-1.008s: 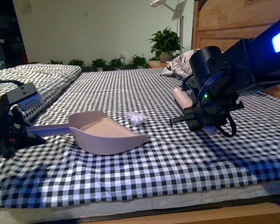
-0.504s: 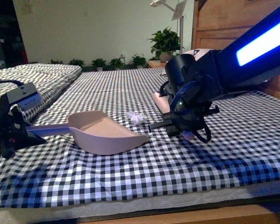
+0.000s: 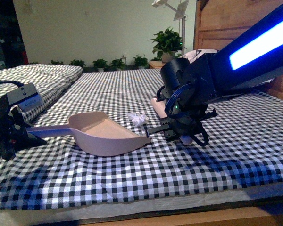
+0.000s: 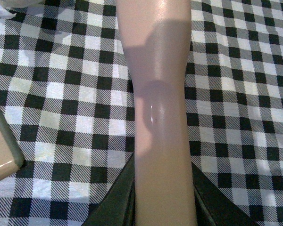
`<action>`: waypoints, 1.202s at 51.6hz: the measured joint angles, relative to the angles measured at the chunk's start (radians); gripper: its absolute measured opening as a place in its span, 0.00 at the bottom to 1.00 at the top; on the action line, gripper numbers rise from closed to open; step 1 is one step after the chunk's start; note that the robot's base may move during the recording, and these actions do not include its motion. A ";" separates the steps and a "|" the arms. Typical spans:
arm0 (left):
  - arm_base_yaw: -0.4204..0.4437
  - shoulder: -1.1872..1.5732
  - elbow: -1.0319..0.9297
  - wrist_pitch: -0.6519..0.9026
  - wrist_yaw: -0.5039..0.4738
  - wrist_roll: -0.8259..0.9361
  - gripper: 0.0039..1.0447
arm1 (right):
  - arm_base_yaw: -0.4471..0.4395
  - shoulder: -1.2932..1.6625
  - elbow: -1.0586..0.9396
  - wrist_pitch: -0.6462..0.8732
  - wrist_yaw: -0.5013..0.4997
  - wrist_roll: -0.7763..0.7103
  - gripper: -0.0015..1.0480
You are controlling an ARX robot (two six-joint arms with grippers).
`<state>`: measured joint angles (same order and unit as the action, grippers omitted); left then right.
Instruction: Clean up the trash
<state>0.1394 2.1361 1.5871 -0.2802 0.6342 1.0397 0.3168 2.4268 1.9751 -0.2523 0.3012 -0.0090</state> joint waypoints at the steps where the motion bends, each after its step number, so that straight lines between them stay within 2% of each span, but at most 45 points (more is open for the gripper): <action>1: 0.000 0.000 0.000 0.000 0.000 0.000 0.25 | 0.000 0.001 0.002 -0.002 0.000 0.000 0.19; 19: 0.000 0.000 0.000 0.000 0.000 0.000 0.25 | 0.009 0.035 0.086 -0.118 -0.064 0.007 0.19; 32: 0.000 0.000 0.000 0.000 0.000 0.001 0.25 | 0.018 0.035 0.123 -0.148 -0.135 0.007 0.19; 55: 0.000 0.000 0.000 0.000 -0.004 0.004 0.25 | 0.040 0.011 0.105 -0.152 -0.284 -0.019 0.19; 62: 0.001 0.000 0.000 0.000 -0.005 0.004 0.25 | 0.043 -0.019 0.103 -0.201 -0.371 -0.031 0.19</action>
<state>0.1402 2.1361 1.5871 -0.2802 0.6296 1.0435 0.3599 2.4077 2.0777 -0.4538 -0.0696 -0.0402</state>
